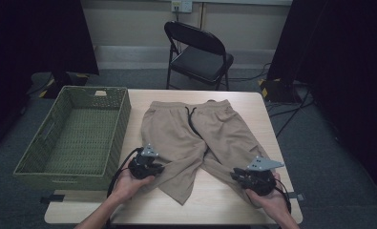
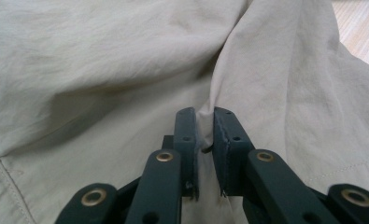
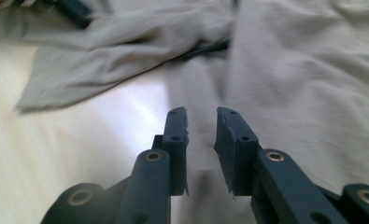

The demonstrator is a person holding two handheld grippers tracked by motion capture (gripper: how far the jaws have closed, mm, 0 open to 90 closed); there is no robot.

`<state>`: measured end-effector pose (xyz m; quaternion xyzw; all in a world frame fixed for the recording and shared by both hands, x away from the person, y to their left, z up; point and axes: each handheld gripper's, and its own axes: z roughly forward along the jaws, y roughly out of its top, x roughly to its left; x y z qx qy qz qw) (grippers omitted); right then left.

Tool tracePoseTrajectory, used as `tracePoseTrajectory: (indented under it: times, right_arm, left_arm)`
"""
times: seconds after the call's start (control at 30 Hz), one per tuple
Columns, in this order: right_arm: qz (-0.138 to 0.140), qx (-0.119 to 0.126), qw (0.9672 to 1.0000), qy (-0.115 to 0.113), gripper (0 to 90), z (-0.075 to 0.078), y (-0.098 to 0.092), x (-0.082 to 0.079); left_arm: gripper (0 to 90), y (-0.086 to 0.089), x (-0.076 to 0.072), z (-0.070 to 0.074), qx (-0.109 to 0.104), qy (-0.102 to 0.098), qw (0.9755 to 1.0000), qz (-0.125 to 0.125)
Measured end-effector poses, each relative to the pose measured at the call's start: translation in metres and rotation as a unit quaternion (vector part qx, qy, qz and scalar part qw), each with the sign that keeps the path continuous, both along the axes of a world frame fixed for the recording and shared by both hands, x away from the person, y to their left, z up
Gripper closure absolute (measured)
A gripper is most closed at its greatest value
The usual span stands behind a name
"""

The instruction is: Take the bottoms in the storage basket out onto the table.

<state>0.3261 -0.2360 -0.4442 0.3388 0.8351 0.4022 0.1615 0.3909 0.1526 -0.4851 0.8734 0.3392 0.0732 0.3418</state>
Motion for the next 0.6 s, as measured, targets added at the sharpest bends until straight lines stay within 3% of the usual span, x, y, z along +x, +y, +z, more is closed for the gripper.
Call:
tracePoseTrajectory:
  times: [0.1,0.2,0.23,0.27,0.4,0.47,0.6]
  right_arm:
    - [0.024,-0.014,0.9996,0.007,72.8,-0.003,0.002,-0.005]
    - [0.009,-0.033,0.9993,0.014,71.4,-0.01,-0.005,-0.005]
    - [0.003,-0.037,0.9991,0.023,73.3,-0.014,-0.01,-0.003]
    - [-0.022,-0.051,0.9977,0.04,79.2,-0.021,-0.023,0.001]
    - [-0.049,-0.066,0.995,0.057,87.7,-0.027,-0.043,0.002]
    - [-0.053,-0.059,0.9953,0.056,86.5,-0.025,-0.048,0.0]
    - [-0.027,-0.023,0.9992,0.018,80.6,-0.013,-0.042,-0.008]
  left_arm:
    - [79.6,0.0,0.0,0.0,-0.004,0.001,1.0,-0.001]
    - [79.6,0.001,0.001,0.0,-0.006,0.004,1.0,-0.001]
    - [79.6,0.001,0.001,0.0,-0.005,0.002,1.0,0.0]
    - [79.6,0.001,0.001,0.0,-0.003,0.004,1.0,0.002]
    - [79.6,0.002,0.001,0.0,-0.003,0.003,1.0,0.006]
    - [79.6,0.002,0.002,0.0,-0.005,0.006,0.9999,0.007]
    - [78.9,0.002,0.002,0.0,-0.006,0.006,0.9999,0.007]
